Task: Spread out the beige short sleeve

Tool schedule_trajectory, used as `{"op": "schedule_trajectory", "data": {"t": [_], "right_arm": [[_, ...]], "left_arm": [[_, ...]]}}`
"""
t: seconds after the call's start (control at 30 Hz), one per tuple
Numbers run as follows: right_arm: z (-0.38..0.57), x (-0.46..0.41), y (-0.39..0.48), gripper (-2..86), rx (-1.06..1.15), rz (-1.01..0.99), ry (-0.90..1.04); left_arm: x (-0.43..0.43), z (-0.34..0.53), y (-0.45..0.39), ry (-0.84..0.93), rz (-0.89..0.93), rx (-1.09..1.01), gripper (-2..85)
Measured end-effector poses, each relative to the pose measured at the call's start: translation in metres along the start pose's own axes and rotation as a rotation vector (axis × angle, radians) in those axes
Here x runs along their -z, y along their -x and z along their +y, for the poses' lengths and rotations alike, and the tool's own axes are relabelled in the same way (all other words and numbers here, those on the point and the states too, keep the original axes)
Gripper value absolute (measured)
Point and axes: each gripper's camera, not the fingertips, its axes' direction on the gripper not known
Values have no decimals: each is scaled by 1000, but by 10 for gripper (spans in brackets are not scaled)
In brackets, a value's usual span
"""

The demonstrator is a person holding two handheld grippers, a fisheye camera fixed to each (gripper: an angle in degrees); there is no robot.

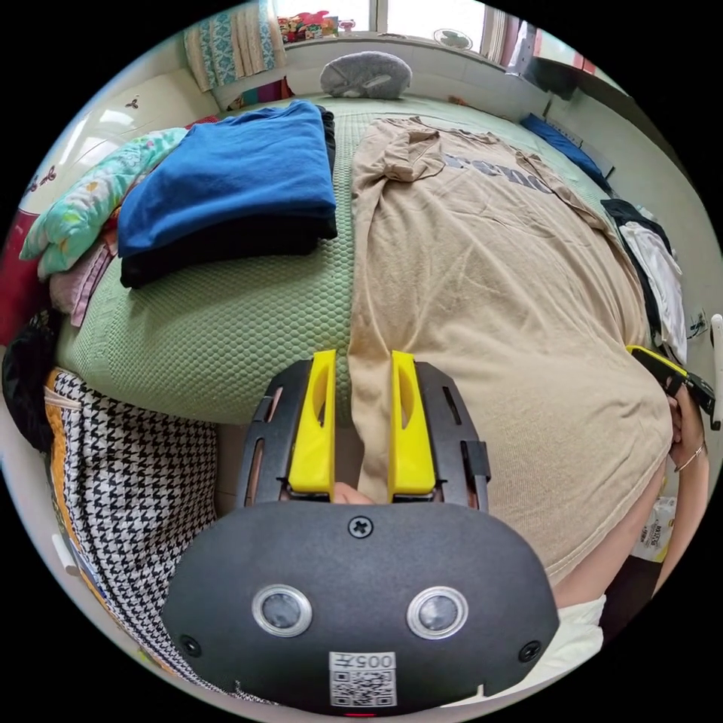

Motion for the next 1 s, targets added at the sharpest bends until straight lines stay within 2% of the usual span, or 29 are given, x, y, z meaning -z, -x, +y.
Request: {"op": "schedule_trajectory", "data": {"t": [0.2, 0.27, 0.37, 0.5, 0.67, 0.83, 1.0], "right_arm": [[16, 5, 10, -3, 27, 95, -63], [33, 17, 12, -7, -27, 202, -209], [57, 29, 11, 5, -85, 249, -368], [58, 27, -5, 31, -172, 231, -316], [59, 24, -36, 68, -274, 99, -276], [55, 22, -40, 72, -289, 124, -248], [63, 31, -40, 70, -328, 170, -310]], "left_arm": [[2, 2, 4, -2, 8, -1, 114], [3, 2, 6, 0, 10, -3, 114], [4, 3, 6, -3, 8, 0, 114], [6, 4, 6, -6, 8, 0, 113], [10, 4, 6, -2, 10, 2, 112], [13, 4, 6, 2, 10, -1, 111], [17, 4, 5, 2, 8, -4, 112]]}}
